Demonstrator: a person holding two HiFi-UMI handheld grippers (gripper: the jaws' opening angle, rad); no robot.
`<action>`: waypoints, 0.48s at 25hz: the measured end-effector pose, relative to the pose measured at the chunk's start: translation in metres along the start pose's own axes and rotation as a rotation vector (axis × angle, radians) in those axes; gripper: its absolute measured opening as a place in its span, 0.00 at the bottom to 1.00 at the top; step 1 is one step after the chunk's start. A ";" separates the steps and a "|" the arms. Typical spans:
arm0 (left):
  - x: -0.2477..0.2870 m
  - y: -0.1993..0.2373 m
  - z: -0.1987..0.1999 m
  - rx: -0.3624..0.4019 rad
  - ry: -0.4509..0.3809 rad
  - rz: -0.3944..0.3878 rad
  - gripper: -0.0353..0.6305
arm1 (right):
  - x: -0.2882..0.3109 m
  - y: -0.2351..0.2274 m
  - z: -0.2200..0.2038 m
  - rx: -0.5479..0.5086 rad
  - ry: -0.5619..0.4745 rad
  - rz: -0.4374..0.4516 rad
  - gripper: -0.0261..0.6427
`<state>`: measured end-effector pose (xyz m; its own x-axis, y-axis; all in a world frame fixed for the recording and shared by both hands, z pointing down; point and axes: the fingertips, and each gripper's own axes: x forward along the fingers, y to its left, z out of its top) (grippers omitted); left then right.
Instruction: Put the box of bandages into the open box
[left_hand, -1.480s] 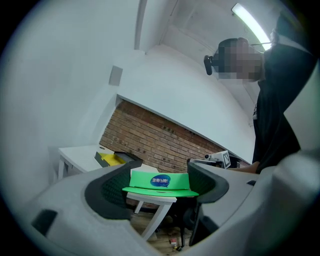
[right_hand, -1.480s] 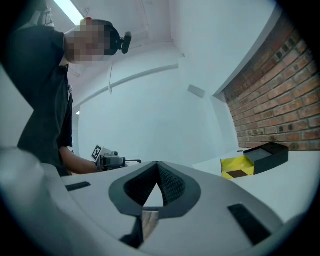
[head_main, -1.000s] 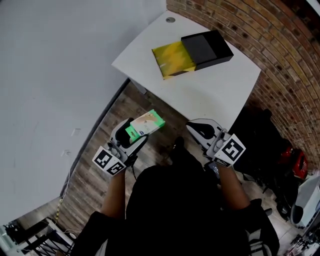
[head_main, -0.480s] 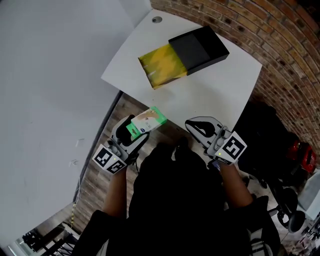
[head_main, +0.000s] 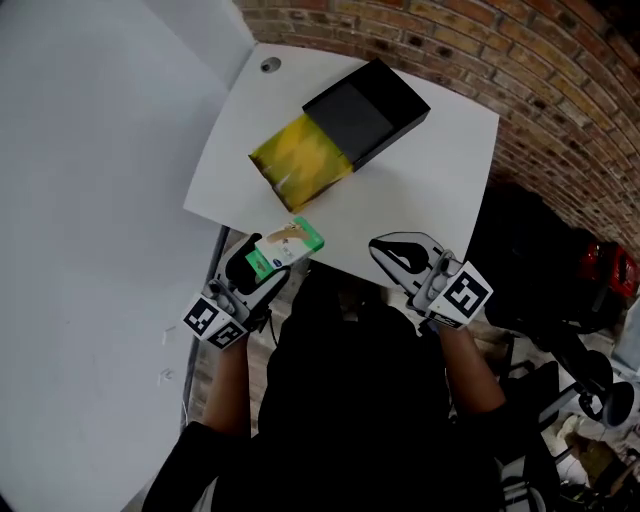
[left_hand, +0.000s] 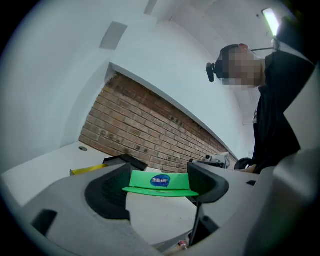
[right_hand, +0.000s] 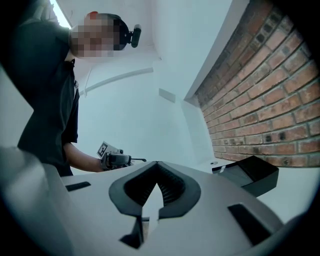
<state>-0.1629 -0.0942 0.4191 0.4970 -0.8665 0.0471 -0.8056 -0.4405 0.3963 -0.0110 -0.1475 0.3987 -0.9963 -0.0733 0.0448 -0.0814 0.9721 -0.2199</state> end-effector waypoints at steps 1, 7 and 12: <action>0.004 0.009 0.006 0.002 0.006 -0.019 0.58 | 0.005 -0.004 0.002 0.005 -0.002 -0.021 0.05; 0.018 0.066 0.043 0.014 0.006 -0.105 0.58 | 0.045 -0.026 0.012 0.005 0.006 -0.108 0.05; 0.017 0.110 0.058 0.035 0.038 -0.139 0.58 | 0.075 -0.035 0.021 0.002 -0.014 -0.190 0.05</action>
<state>-0.2619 -0.1712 0.4105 0.6160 -0.7872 0.0290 -0.7385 -0.5642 0.3691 -0.0834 -0.1916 0.3891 -0.9632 -0.2589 0.0724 -0.2684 0.9400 -0.2108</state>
